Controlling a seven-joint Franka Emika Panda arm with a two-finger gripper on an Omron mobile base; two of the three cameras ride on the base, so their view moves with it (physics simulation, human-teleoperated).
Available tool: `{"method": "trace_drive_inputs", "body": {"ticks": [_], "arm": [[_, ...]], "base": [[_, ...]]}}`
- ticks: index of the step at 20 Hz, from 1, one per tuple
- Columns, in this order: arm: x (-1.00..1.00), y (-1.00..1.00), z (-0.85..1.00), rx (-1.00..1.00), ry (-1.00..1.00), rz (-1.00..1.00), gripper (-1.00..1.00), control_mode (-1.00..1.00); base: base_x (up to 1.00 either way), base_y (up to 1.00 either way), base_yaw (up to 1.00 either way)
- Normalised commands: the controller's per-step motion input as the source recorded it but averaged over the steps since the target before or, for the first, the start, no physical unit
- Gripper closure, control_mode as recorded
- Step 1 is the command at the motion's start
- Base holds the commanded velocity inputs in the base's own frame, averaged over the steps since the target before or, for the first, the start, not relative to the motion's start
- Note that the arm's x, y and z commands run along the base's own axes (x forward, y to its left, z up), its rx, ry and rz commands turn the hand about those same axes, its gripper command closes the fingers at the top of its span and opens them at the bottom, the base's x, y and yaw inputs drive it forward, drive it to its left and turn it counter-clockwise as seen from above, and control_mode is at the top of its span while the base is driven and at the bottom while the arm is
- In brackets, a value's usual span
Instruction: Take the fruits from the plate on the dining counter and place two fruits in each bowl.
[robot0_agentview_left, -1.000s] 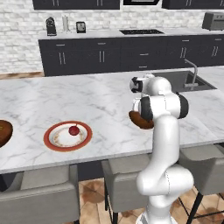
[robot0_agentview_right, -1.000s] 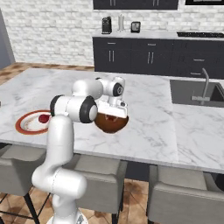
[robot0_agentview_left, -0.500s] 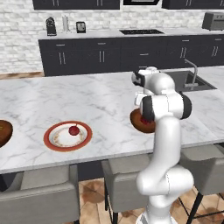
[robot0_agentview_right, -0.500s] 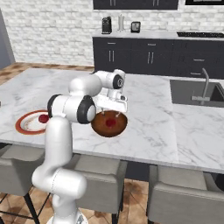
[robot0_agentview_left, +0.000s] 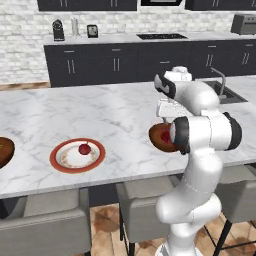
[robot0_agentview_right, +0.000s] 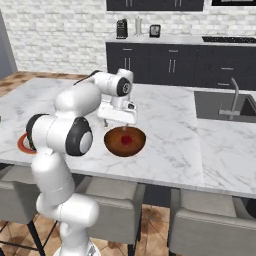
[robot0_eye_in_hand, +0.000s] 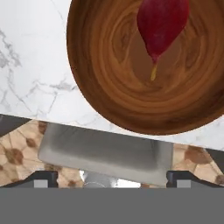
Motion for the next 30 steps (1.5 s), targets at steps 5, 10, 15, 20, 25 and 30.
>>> {"method": "trace_drive_inputs", "body": {"ticks": [5,10,15,20,25,30], "arm": [[-1.0,0.32,0.55,0.0,-0.39,0.04,-1.0,-1.0],[-1.0,0.31,0.52,0.0,-0.48,0.0,-1.0,-1.0],[-0.99,0.03,0.6,0.0,-0.21,0.0,-1.0,-1.0],[-0.29,0.0,0.23,0.0,0.0,0.0,-1.0,-1.0],[0.0,-0.01,0.0,0.0,0.0,0.0,-1.0,-1.0],[0.0,0.0,0.0,0.0,0.0,0.0,-1.0,1.0]], "base": [[0.0,0.0,0.0],[0.0,0.0,0.0],[0.0,0.0,0.0],[0.0,0.0,0.0],[0.0,0.0,0.0],[-0.25,0.71,0.04]]}}
